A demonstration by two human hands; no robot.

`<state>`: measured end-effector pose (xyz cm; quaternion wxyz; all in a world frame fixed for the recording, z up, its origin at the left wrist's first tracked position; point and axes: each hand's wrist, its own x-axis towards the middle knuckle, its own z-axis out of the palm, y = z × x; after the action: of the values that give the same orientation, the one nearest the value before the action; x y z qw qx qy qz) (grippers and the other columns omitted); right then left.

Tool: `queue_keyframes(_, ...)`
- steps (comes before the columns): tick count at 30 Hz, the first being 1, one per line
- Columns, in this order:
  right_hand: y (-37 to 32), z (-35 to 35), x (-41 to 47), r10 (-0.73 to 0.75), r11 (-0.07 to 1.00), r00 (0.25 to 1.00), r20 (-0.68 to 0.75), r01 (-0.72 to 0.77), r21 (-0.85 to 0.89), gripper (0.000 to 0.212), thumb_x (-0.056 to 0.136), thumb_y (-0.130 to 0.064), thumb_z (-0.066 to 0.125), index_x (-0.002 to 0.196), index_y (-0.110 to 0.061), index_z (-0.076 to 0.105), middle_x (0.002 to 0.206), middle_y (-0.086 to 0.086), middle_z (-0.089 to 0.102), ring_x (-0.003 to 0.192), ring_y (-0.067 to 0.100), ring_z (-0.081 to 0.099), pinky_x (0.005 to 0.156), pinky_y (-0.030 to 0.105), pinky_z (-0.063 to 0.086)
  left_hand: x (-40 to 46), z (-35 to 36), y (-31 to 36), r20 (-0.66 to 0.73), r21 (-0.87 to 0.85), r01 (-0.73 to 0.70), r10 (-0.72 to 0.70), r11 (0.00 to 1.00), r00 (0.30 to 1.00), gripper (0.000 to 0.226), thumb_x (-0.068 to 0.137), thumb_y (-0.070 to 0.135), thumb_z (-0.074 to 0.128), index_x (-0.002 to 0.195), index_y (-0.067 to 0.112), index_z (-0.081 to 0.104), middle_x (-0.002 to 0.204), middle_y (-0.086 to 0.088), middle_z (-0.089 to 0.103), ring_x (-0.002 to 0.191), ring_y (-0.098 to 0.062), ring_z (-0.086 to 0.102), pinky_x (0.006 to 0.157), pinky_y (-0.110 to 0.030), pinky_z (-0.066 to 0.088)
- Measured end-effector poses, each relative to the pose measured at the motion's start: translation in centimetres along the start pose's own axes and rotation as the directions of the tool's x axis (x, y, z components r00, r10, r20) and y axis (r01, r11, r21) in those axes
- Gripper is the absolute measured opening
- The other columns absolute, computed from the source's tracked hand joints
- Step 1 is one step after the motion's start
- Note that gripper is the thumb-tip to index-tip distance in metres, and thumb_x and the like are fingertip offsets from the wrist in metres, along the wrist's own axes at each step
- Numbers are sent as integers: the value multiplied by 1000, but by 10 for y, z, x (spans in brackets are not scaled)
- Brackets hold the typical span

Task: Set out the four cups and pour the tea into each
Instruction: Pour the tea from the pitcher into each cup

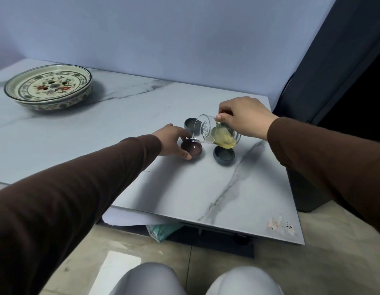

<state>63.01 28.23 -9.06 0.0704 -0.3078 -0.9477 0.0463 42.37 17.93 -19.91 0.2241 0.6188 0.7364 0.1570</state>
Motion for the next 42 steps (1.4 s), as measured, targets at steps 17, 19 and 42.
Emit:
queue_keyframes(17,-20,-1,3,-193,950,980,-47,174,-260,24,96,-36,50,77,-21,50,79,2,60,78,30,54,59,32,29,4,2,2,-13,4,32,-32,999,999,59,62,45,82,116,36,60,102,9,55,108,-17,47,91,-33,45)
queue_keyframes(19,-21,-2,3,-197,947,979,-55,176,-269,24,96,-36,50,77,-21,49,79,2,60,77,31,54,58,32,28,3,2,2,-4,2,40,-40,999,999,60,62,44,82,116,36,60,110,3,56,110,-19,48,95,-36,45)
queue_keyframes(42,-25,-14,1,-272,901,959,-75,226,-370,23,97,-35,49,86,-17,57,87,5,64,84,33,58,59,33,31,1,-2,10,-2,54,22,-22,998,1000,59,65,41,82,119,31,61,92,16,48,106,-15,44,90,-32,43)
